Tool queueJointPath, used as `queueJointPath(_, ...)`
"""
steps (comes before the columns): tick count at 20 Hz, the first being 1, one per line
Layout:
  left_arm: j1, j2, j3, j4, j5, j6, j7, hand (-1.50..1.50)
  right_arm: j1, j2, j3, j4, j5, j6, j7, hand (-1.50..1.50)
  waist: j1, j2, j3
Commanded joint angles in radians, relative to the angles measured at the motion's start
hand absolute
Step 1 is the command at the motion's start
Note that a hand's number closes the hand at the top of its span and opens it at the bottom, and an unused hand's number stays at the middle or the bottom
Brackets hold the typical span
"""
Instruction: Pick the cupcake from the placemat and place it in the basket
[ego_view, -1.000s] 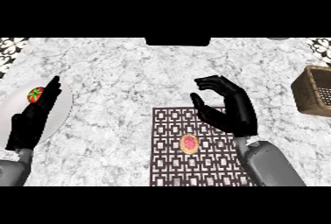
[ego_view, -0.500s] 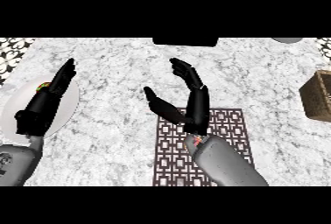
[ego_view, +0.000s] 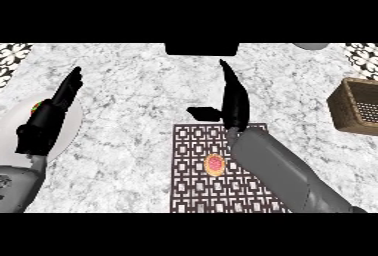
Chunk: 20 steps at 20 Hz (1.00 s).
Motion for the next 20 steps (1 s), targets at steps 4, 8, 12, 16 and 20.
queueJointPath(4, 0.006, -0.002, 0.004, 0.008, 0.002, -0.002, -0.007, 0.0, -0.168, -0.056, 0.163, 0.083, 0.0, 0.444, 0.365, -1.5, 0.007, -0.005, 0.001)
queueJointPath(8, 0.001, 0.005, 0.01, -0.004, 0.002, -0.002, 0.007, 0.0, -0.293, -0.031, 0.172, 0.012, -0.078, 0.687, 0.61, -1.5, -0.012, -0.009, 0.012)
queueJointPath(12, 0.031, 0.002, 0.022, 0.001, 0.0, 0.002, -0.033, 0.0, -0.443, -0.035, 0.114, -0.066, -0.186, 0.877, 0.846, -1.5, -0.02, 0.001, 0.016)
queueJointPath(16, 0.043, 0.003, 0.036, -0.005, 0.01, -0.009, -0.032, 0.0, -0.489, -0.131, 0.07, -0.154, -0.268, 0.984, 0.957, -1.5, -0.038, 0.013, 0.019)
queueJointPath(20, 0.057, 0.009, 0.06, 0.005, 0.019, -0.02, -0.04, 0.0, -0.451, -0.145, 0.089, -0.228, -0.307, 0.971, 1.022, -1.5, -0.033, 0.018, 0.02)
